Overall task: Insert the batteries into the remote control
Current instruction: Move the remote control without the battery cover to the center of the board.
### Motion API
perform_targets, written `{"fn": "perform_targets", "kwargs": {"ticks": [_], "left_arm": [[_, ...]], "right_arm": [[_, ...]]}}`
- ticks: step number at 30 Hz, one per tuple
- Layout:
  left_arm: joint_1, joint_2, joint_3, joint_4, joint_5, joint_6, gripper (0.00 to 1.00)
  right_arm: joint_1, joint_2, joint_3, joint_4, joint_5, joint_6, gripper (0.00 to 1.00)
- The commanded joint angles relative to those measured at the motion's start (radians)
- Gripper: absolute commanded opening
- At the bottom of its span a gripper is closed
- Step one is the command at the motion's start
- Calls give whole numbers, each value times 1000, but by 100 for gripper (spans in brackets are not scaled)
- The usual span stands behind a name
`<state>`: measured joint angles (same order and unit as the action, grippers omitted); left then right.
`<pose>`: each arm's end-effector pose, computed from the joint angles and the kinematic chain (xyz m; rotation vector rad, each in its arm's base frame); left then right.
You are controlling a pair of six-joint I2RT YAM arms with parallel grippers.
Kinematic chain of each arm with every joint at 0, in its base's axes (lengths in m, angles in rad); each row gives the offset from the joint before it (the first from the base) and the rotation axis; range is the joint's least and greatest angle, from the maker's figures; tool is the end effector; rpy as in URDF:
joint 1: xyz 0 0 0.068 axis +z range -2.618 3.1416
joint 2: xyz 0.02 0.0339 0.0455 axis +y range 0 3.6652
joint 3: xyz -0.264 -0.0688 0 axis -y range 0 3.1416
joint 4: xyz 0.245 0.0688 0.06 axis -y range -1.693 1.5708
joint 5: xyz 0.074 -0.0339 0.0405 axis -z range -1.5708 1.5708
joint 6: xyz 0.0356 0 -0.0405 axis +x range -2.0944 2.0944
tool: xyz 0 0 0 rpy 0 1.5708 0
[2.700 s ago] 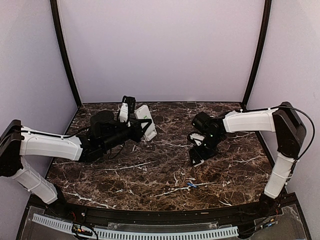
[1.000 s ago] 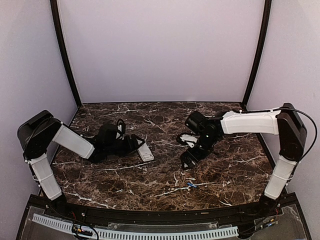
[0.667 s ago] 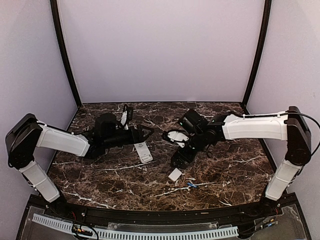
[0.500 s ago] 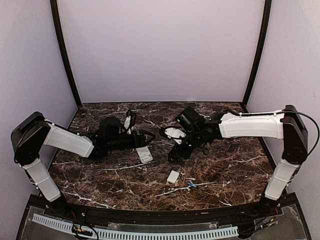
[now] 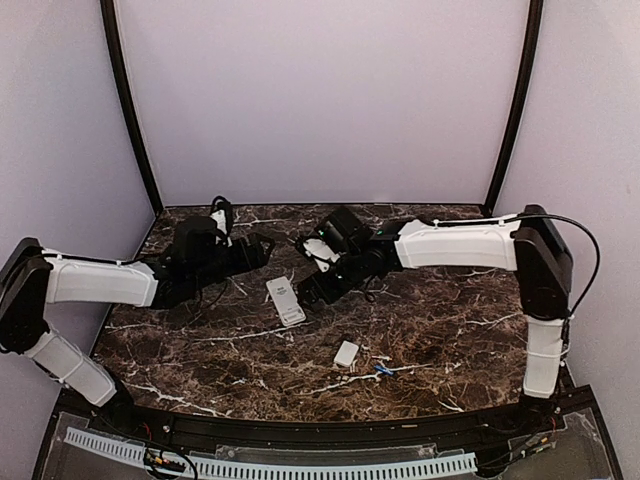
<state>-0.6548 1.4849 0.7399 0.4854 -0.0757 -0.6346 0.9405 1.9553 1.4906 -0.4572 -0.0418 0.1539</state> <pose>0.2586 -0.1952 0.2264 -0.0364 1.9120 -0.8256 0.2529 0.3492 0.2148 -0.9994 2.3617 0.4945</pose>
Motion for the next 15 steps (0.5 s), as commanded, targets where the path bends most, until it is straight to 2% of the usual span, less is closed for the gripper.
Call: {"fn": "perform_targets", "kwargs": {"ticks": [1,6,13,15], "left_arm": [[18,-131,26,-216,-257,43,85],[41,-258,18,-338,-323,75,87],[61,-337,1,-371,-326,108,88],[63,-344,-3,-372,-324,112,88]], "right_arm": [[36,189,207,-57,50,132,98],[44,395,482,-174,101,134,98],[54,583,691,-288,115,103,98],[64,606,715,-312,119,83,95]]}}
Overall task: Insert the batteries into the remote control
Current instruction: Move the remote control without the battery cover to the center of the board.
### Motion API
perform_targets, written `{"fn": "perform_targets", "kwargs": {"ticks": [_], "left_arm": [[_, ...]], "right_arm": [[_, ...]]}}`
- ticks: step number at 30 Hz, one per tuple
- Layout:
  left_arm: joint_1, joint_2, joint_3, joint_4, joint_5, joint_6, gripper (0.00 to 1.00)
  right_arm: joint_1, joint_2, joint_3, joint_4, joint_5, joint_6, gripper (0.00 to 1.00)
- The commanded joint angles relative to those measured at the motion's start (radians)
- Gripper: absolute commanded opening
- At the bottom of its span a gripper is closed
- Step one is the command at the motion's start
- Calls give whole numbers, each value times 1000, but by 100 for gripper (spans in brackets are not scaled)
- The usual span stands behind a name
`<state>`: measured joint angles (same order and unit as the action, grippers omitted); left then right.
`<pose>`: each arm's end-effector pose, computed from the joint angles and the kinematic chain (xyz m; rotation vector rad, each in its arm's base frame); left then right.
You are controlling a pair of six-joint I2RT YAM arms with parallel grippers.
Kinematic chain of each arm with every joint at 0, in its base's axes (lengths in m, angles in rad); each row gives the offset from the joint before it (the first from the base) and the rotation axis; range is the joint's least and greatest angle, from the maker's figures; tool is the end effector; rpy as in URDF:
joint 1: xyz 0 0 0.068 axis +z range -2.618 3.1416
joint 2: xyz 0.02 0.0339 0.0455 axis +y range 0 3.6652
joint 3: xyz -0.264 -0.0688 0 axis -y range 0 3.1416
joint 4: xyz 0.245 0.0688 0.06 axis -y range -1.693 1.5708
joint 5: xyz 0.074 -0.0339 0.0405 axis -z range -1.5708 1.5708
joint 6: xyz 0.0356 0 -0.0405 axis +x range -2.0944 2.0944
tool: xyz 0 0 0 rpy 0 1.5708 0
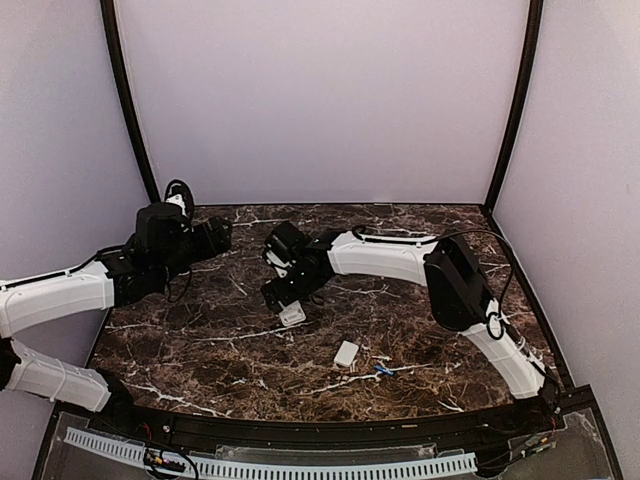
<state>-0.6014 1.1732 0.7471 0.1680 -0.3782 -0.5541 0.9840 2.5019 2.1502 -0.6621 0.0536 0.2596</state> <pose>0.2294 -0.1415 0.2829 -0.2247 1.8220 -0.4729 0.3008 0.4489 0.1500 -0.9140 2.4690 0.3811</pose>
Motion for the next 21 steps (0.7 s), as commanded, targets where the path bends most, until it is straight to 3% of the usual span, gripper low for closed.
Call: {"fn": "perform_targets", "kwargs": {"ticks": [1,5,12,17,21], "left_arm": [[11,-33,-9,-55,-20,35,88],[12,-37,-1,-78,-24,34,88],[12,-68,-12,-106,-15,25,88],[13,-94,-30,-144,2,7,88],[14,-139,-61,-162,15,-17,87]], "right_arm": [[28,63,55,-111,23,-37,93],[50,39,-7,-111,40,-54,86],[55,-89,-212,-55,3,-100,56],[71,-188,-367,1,-137,-237,47],[120,-292,-535,40,-228,-397,46]]}}
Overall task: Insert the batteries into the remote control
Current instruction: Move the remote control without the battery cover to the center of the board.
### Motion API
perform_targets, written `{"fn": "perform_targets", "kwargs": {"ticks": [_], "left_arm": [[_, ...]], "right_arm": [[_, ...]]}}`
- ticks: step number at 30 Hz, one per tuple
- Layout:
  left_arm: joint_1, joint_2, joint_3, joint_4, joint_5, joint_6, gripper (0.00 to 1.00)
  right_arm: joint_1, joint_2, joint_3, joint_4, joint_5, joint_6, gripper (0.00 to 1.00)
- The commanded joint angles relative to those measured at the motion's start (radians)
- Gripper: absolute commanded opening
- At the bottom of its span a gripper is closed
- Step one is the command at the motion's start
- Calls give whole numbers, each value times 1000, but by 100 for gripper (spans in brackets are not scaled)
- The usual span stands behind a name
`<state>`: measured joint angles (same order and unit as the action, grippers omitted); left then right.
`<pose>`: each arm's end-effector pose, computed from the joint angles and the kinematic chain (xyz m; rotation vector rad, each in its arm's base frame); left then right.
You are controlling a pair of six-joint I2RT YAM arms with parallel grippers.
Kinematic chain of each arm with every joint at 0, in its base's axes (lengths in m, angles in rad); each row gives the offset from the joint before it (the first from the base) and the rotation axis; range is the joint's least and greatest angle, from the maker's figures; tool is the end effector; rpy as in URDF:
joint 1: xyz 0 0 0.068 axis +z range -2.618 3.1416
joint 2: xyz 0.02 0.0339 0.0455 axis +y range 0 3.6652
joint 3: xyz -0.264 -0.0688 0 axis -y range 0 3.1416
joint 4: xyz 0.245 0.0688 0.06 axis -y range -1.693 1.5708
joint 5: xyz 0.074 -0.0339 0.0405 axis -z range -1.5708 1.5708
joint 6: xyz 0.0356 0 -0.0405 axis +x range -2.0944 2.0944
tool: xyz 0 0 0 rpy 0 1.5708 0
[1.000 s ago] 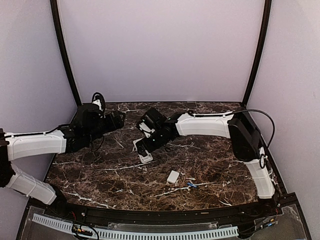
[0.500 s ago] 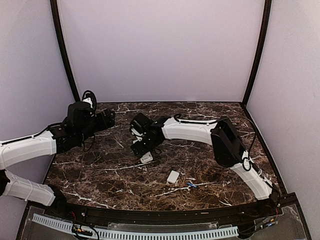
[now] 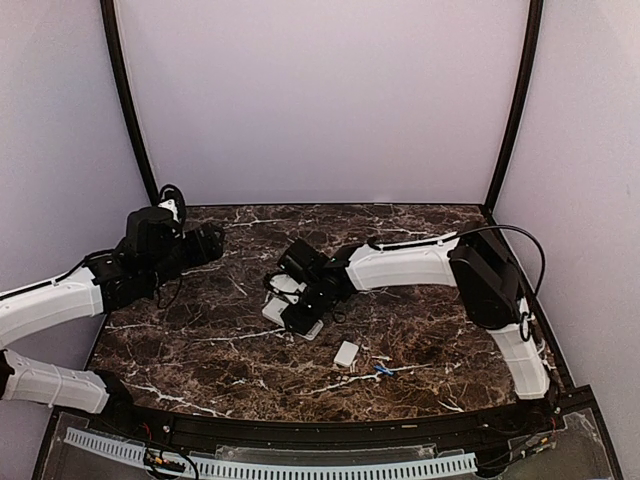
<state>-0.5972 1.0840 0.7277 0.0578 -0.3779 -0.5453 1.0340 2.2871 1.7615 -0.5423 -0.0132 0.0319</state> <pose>0.2136 -0.1294 0.2861 -0.2135 1.8587 -0.4418 0.2493 0.4198 0.1456 -1.2968 2.3584 0.3666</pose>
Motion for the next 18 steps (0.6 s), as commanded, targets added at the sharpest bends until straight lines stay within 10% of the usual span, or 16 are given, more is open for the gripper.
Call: {"fn": "perform_targets", "kwargs": {"ticks": [1,13,18], "left_arm": [[9,-58,-58,-52,18,-33,87],[8,-120,-117,-89,52,-42,86],[9,-127,-117,-108,68,-20,86]], "right_arm": [[86,-103,-191,-72,-185,-211,46],[220,-177,-330,-149,-259,-447,53],[237,-179,-329,-172,-243,-491,71]]}}
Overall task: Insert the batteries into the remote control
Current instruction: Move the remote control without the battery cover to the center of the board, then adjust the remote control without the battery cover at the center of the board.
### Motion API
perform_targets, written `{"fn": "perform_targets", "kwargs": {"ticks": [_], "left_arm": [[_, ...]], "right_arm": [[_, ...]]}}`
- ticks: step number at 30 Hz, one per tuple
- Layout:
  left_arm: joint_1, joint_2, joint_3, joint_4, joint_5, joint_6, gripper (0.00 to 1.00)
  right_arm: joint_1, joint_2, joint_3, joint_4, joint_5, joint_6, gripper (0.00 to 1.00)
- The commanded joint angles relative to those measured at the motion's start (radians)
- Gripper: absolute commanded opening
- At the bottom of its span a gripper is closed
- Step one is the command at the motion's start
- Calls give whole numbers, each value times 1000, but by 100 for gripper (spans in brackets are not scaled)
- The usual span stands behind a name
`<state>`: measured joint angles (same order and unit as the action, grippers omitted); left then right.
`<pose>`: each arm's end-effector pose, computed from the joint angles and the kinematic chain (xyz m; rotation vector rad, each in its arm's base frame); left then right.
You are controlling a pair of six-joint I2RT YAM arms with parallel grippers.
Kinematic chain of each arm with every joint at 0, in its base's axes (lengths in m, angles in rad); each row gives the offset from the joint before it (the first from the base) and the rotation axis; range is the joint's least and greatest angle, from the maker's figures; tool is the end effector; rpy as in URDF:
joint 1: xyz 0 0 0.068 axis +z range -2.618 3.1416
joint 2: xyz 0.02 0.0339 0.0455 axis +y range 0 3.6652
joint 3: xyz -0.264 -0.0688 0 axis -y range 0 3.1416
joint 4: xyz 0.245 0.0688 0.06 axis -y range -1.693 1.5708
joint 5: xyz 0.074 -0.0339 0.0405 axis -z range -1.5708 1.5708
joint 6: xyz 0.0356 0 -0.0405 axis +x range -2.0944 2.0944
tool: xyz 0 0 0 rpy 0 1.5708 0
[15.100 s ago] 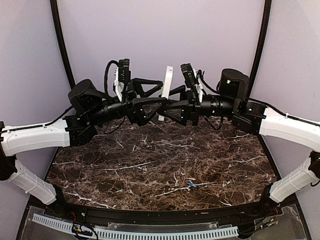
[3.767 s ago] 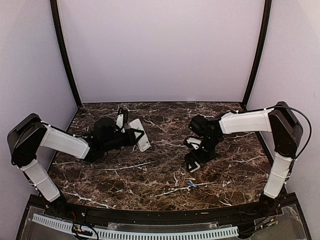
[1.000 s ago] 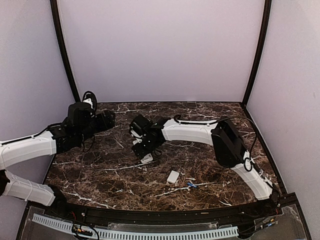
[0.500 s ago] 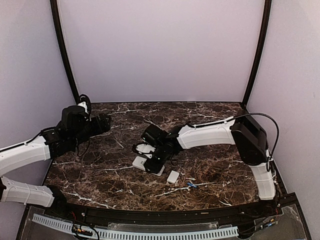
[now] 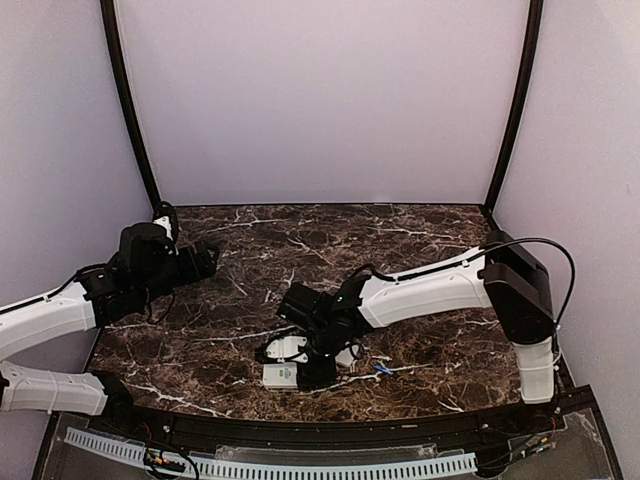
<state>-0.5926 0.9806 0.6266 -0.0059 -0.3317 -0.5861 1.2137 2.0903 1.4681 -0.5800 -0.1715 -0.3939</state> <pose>0.1927 -0.1157 0.2663 -0.2169 1.9268 -0.4730 0.1427 0.3998 0.1469 -2.0760 1.9378 0.4348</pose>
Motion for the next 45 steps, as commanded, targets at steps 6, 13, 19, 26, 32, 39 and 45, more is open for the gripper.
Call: {"fn": "perform_targets", "kwargs": {"ticks": [6,13,19,26,32,39,45], "left_arm": [[4,-28,-19,-45,53,34,86],[4,-37,29,-97,121,107,86],[-2,-48,112,-146,270,220,83],[-77,46,239,-294,737,672,82],[-273,250,352,-650,858,1207,86],[-281,435,340,-650,840,1326,99],[-311,520,288,-535,799,1353,99]], "right_arm": [[57,-21,12,-149,-62,-28,99],[35,-242,19,-31,-37,122,99],[-127,-492,-197,105,-2,506,99],[-164,-639,-443,-88,214,847,94],[-166,-590,-539,-111,203,953,76],[-166,-547,-567,-60,176,918,63],[-162,-485,-586,-17,101,891,53]]}}
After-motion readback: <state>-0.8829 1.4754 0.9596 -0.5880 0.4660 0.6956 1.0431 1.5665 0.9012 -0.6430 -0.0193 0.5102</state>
